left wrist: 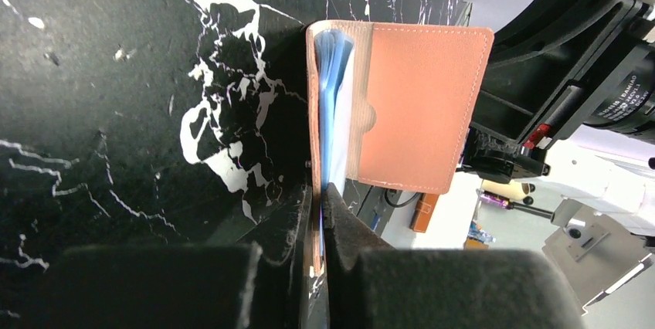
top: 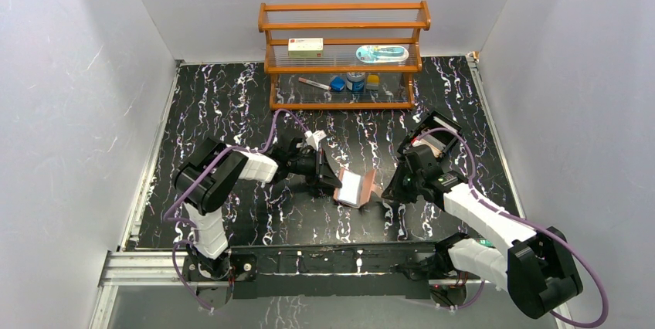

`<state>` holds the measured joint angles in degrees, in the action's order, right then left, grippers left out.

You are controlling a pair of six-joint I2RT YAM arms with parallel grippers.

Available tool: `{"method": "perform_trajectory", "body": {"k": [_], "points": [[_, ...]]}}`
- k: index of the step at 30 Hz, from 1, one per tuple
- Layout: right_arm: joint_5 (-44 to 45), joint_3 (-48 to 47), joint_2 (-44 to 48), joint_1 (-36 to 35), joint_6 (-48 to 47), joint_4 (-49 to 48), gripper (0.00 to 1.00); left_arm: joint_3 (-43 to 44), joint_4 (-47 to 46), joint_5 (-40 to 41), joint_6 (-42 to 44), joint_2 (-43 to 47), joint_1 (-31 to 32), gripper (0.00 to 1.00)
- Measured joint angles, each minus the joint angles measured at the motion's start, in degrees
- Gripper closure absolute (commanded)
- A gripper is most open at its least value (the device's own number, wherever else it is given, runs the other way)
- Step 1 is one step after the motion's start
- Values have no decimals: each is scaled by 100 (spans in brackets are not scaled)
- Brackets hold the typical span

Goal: Put the credit cards into the card holder
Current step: Turn over the card slot in the card holder.

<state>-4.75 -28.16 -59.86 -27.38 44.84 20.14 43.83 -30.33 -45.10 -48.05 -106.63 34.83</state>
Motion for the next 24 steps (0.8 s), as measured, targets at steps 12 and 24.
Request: {"method": "perform_trajectory", "body": {"k": [12,24], "points": [[-520,-695,765,-199,562,485,54,-208,1906,957,313,2127,24,100],[-136,-1569,-251,-2026,1095,11,45,-280,3377,1950,413,2446,138,100]]}}
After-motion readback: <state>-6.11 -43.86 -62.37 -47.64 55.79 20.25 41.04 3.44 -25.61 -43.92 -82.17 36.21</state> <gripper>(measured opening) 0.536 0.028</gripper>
